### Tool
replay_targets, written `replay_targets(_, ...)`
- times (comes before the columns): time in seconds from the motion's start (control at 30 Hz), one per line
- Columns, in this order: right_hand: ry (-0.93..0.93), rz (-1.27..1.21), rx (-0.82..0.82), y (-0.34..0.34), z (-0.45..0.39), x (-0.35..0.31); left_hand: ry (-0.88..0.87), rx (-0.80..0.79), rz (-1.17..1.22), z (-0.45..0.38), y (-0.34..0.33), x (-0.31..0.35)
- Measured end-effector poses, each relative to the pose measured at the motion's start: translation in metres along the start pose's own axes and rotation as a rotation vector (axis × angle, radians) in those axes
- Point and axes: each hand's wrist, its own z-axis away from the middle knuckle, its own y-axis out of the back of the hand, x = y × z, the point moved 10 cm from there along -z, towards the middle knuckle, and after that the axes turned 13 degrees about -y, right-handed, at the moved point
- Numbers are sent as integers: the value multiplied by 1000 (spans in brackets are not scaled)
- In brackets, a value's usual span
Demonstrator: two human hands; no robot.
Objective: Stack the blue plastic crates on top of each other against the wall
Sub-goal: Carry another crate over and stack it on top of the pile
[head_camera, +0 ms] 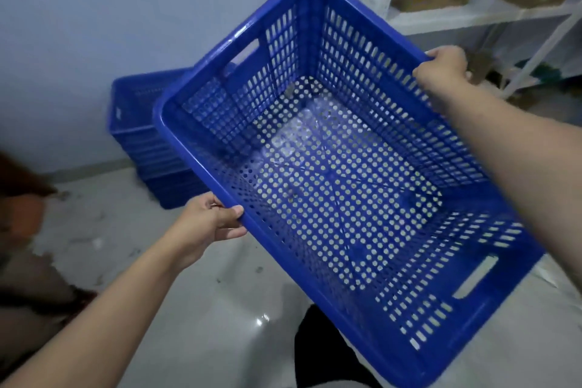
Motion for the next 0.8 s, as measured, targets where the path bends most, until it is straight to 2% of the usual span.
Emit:
replay_targets(0.27, 97, -52, -209, -198, -90, -150, -5, 301, 5, -120, 83, 31)
replay_targets(0.47, 229, -11, -342, -300, -111, -286, -29, 452, 18, -187, 133, 67)
replay_targets(0.6, 368, -9, -374, -360, -102, -373, -24, 452, 36, -232, 171, 79)
replay_targets(0.8, 505, 48, -308, -445, -83, -485, -55, 466, 99, -301, 248, 87)
